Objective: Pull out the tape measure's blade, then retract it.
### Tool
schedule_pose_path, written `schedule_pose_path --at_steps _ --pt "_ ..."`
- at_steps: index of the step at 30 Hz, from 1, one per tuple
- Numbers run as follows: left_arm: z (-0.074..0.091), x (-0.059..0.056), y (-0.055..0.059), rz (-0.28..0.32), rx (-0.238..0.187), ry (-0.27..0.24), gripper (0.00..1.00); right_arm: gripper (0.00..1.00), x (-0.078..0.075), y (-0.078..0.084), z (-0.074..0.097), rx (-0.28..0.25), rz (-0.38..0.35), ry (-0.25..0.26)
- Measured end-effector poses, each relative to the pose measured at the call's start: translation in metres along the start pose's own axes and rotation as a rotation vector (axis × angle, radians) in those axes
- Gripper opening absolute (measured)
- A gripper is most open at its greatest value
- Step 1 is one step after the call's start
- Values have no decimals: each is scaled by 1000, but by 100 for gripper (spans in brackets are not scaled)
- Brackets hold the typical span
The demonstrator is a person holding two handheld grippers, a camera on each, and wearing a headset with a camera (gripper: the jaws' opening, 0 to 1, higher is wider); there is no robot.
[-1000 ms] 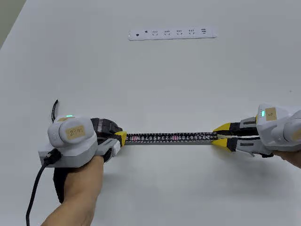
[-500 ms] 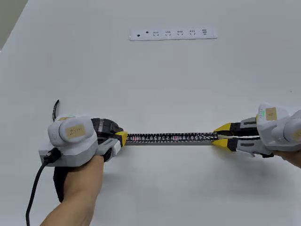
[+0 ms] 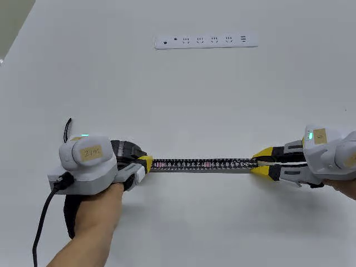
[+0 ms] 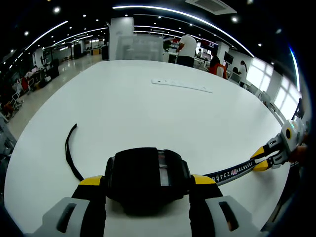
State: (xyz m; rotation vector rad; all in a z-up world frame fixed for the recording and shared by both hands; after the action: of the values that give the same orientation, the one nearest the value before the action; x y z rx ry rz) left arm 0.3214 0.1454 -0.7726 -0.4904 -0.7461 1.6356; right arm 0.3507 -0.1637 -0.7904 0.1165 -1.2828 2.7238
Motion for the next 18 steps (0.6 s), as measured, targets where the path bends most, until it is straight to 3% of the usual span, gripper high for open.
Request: schedule_pose_path --at_steps 8,18 --pt "1 2 -3 49 -2 -1 65 11 0 -1 0 3 4 1" --pt "1 2 -3 46 14 -8 63 11 2 -2 -1 9 3 0"
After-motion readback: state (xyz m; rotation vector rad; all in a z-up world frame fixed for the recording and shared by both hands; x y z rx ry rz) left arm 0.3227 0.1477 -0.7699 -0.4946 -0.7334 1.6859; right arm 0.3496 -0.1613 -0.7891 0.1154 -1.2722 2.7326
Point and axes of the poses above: the centre of the closed fingertips' face, and the gripper's own axes: z roughly backward along the fingers, x roughly to its left, y roughly out of its underside, the point moved 6 cm from there along z, roughly backward along the fingers, and after that the axes turned 14 degrees about -y, right-handed, at the moved point
